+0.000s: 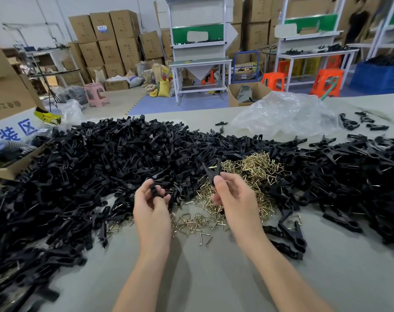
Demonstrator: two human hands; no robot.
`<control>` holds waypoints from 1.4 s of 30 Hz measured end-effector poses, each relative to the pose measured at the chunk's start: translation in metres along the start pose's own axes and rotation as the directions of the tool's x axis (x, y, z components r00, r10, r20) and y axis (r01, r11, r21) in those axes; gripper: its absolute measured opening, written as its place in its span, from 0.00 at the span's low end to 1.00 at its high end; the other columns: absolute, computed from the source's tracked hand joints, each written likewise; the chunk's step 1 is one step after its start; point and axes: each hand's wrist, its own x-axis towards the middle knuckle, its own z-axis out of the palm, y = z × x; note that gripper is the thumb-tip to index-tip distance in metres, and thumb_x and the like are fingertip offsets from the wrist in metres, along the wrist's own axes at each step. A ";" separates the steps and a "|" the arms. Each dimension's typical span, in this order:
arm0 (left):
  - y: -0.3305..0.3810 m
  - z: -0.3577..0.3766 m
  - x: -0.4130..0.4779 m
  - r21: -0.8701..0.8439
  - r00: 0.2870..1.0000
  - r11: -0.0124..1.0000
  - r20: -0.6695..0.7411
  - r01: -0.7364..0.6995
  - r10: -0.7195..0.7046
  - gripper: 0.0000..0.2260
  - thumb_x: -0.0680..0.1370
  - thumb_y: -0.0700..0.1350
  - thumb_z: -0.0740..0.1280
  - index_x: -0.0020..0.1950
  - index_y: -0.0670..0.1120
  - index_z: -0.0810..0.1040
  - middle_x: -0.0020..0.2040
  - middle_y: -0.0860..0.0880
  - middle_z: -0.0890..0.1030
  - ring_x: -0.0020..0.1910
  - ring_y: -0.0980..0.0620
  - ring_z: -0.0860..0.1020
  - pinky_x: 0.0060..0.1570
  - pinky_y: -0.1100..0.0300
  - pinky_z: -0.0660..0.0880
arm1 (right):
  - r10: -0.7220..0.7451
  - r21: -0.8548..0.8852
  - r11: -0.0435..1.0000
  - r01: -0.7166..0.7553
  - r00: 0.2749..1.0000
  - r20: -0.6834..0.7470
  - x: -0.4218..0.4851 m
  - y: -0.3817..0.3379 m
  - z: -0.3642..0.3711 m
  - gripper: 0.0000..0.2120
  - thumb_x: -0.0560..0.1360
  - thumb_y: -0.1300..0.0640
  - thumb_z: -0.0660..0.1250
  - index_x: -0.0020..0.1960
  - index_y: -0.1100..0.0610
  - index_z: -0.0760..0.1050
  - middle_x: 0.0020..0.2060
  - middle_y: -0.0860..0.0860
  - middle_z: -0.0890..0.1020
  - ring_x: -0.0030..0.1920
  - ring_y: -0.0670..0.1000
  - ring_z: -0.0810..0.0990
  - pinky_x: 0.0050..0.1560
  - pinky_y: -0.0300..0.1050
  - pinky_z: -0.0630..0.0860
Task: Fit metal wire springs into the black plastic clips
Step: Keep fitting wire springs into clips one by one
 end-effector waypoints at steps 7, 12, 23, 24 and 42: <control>-0.003 -0.016 0.009 0.010 0.992 1.000 -0.125 -0.028 0.029 0.14 0.83 0.40 0.64 0.68 0.50 0.70 0.52 0.53 0.78 0.41 0.63 0.82 0.40 0.65 0.80 | 0.112 -0.285 0.958 -0.036 0.961 0.253 0.068 -0.026 0.052 0.29 0.83 0.48 0.65 0.80 0.55 0.62 0.66 0.49 0.80 0.55 0.47 0.83 0.67 0.48 0.75; -0.004 -0.016 0.015 0.069 0.987 0.997 -0.157 -0.027 0.037 0.17 0.81 0.43 0.67 0.70 0.46 0.73 0.51 0.54 0.79 0.41 0.62 0.82 0.42 0.65 0.79 | -0.039 -0.872 0.367 0.325 0.942 0.334 0.046 0.017 0.047 0.21 0.83 0.45 0.60 0.72 0.53 0.72 0.67 0.52 0.75 0.67 0.54 0.71 0.67 0.52 0.67; 0.014 -0.007 -0.008 0.192 0.961 0.949 0.161 -0.252 0.223 0.12 0.81 0.45 0.68 0.61 0.60 0.78 0.50 0.61 0.81 0.50 0.63 0.79 0.49 0.72 0.73 | -0.231 -0.651 0.667 0.362 0.931 0.281 0.018 -0.004 0.023 0.14 0.82 0.51 0.62 0.65 0.51 0.78 0.57 0.43 0.80 0.57 0.41 0.75 0.57 0.32 0.67; 0.016 -0.005 -0.013 0.241 0.926 0.906 0.238 -0.348 0.293 0.13 0.81 0.45 0.67 0.63 0.58 0.78 0.51 0.61 0.80 0.53 0.63 0.78 0.50 0.73 0.72 | -0.227 -0.602 0.699 0.387 0.918 0.326 0.011 -0.007 0.013 0.13 0.81 0.51 0.63 0.64 0.50 0.79 0.54 0.41 0.80 0.54 0.38 0.76 0.54 0.28 0.68; 0.011 0.016 -0.042 0.132 0.837 0.991 0.543 0.001 -0.073 0.13 0.80 0.35 0.67 0.59 0.50 0.82 0.50 0.54 0.86 0.50 0.55 0.84 0.49 0.68 0.77 | 0.138 0.229 0.958 -0.173 0.977 0.162 -0.011 0.003 -0.034 0.16 0.80 0.64 0.67 0.51 0.44 0.87 0.51 0.50 0.88 0.52 0.49 0.87 0.49 0.36 0.81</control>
